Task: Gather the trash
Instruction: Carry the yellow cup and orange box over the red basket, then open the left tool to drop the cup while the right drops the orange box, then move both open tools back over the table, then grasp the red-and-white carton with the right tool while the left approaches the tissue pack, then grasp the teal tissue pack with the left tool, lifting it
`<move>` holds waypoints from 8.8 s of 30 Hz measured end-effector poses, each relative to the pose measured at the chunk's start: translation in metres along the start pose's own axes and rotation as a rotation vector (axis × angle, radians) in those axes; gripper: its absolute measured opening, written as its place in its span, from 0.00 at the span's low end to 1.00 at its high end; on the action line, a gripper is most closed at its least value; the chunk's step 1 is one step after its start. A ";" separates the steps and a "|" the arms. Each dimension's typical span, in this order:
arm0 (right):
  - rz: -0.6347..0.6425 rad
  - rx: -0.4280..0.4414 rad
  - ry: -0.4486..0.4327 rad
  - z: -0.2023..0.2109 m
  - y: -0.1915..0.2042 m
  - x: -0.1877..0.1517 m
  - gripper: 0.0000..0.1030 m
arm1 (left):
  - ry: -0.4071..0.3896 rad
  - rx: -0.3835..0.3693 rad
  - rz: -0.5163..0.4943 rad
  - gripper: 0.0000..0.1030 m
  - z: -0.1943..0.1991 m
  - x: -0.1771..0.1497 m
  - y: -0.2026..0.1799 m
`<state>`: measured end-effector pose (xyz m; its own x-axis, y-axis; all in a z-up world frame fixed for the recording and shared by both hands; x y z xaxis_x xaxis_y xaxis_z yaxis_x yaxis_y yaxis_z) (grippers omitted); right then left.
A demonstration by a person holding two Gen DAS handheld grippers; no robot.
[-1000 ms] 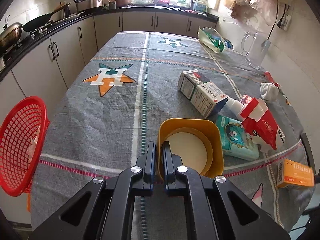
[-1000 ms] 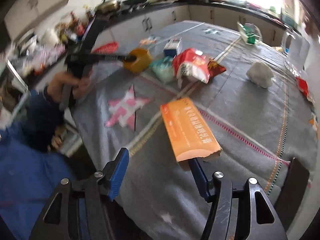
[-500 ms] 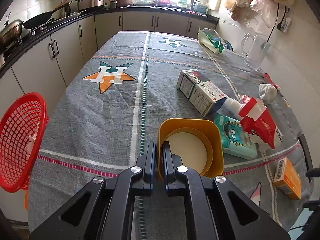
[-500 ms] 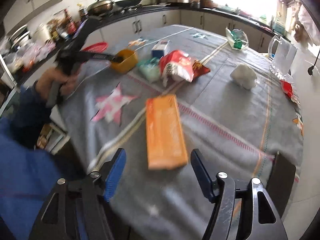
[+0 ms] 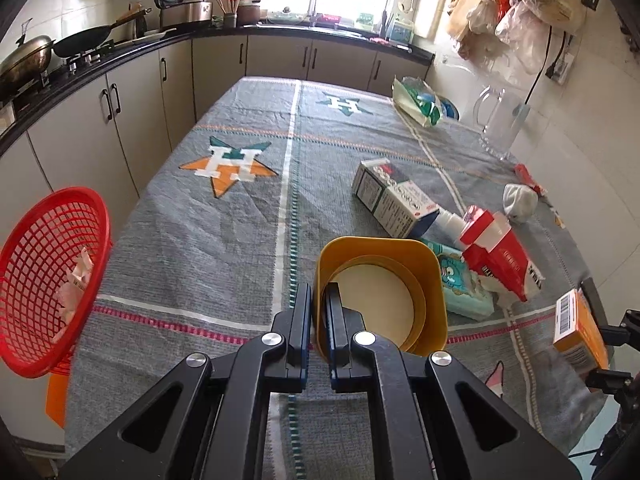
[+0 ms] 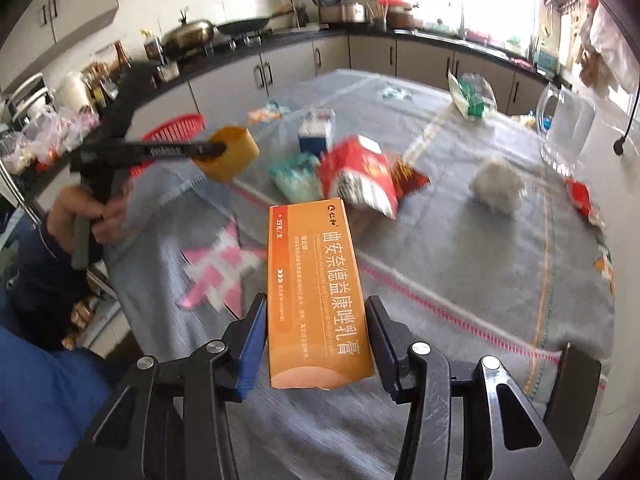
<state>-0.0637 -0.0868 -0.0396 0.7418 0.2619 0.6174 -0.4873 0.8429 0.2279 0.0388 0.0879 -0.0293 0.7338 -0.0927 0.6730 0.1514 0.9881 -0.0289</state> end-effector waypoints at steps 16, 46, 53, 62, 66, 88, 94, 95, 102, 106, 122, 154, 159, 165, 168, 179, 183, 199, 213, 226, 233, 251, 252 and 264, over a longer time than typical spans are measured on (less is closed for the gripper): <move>-0.004 0.142 0.065 -0.084 0.123 0.087 0.51 | -0.075 0.174 0.130 0.06 0.071 -0.006 0.119; 0.026 0.268 0.204 -0.211 0.287 0.170 0.51 | -0.021 0.345 0.290 0.06 0.089 -0.064 0.279; -0.009 0.253 0.230 -0.236 0.290 0.175 0.51 | 0.001 0.342 0.312 0.06 0.076 -0.069 0.290; -0.044 0.253 0.250 -0.260 0.295 0.180 0.52 | 0.020 0.338 0.322 0.07 0.066 -0.074 0.300; -0.058 0.265 0.262 -0.266 0.294 0.180 0.53 | 0.022 0.334 0.320 0.16 0.065 -0.075 0.300; -0.072 0.293 0.238 -0.239 0.283 0.169 0.54 | -0.005 0.376 0.317 0.38 0.085 -0.076 0.292; -0.069 0.295 0.239 -0.232 0.280 0.162 0.54 | -0.005 0.391 0.319 0.41 0.090 -0.081 0.289; -0.068 0.295 0.238 -0.231 0.280 0.161 0.54 | -0.006 0.396 0.320 0.42 0.091 -0.082 0.289; -0.075 0.296 0.240 -0.226 0.275 0.154 0.55 | 0.006 0.440 0.322 0.45 0.094 -0.095 0.286; -0.076 0.304 0.248 -0.223 0.272 0.146 0.55 | 0.006 0.461 0.328 0.46 0.097 -0.101 0.283; -0.089 0.327 0.223 -0.183 0.250 0.109 0.58 | -0.046 0.569 0.284 0.52 0.131 -0.107 0.253; -0.417 0.283 -0.028 -0.052 0.038 0.066 0.60 | -0.095 0.395 -0.117 0.57 0.099 -0.020 0.021; -0.524 0.217 -0.085 -0.032 -0.022 0.058 0.62 | -0.060 0.249 -0.135 0.57 0.069 -0.016 -0.023; -0.613 0.160 -0.088 -0.030 -0.071 0.055 0.63 | -0.024 0.132 -0.140 0.57 0.042 -0.010 -0.054; -0.658 0.189 -0.067 -0.037 -0.074 0.059 0.64 | -0.028 0.123 -0.145 0.57 0.039 -0.010 -0.057; -0.683 0.211 -0.016 -0.079 -0.060 0.070 0.55 | -0.006 0.097 -0.108 0.57 0.035 -0.029 -0.039; -0.677 0.313 -0.070 -0.075 -0.050 0.075 0.19 | 0.003 0.065 -0.101 0.58 0.031 -0.025 -0.040; -0.680 0.355 -0.304 0.006 -0.072 0.077 0.16 | 0.160 -0.105 0.114 0.66 -0.056 0.009 -0.058; -0.715 0.363 -0.316 0.010 -0.088 0.075 0.16 | 0.086 -0.305 -0.227 0.66 -0.015 -0.003 -0.141; -0.745 0.319 -0.311 0.014 -0.104 0.069 0.16 | 0.099 -0.242 -0.513 0.75 -0.045 0.011 -0.157; -0.697 0.279 -0.245 0.001 -0.096 0.052 0.20 | 0.106 -0.167 -0.575 0.72 -0.060 0.007 -0.166; -0.590 0.208 -0.281 0.013 -0.076 0.045 0.13 | -0.018 -0.001 -0.298 0.12 -0.013 0.009 -0.118; -0.585 0.210 -0.288 0.015 -0.072 0.046 0.13 | -0.033 0.036 -0.283 0.11 -0.008 0.009 -0.111; -0.509 0.229 -0.246 -0.002 -0.024 0.054 0.13 | -0.077 0.166 -0.232 0.09 0.017 -0.006 -0.074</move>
<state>-0.0107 -0.0920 -0.0137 0.7928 -0.2862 0.5381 -0.2066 0.7044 0.6790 0.0119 0.0171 -0.0186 0.6386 -0.3154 0.7019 0.1946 0.9487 0.2493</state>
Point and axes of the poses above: each gripper's, at about its wrist camera, not at the fingertips, and z roughly against the way its jaws point, y to its left, x to its top, the point moved 10 cm from there along -z, roughly the way its jaws point, and after that the axes turned 11 degrees about -z, right-handed, at the moved point
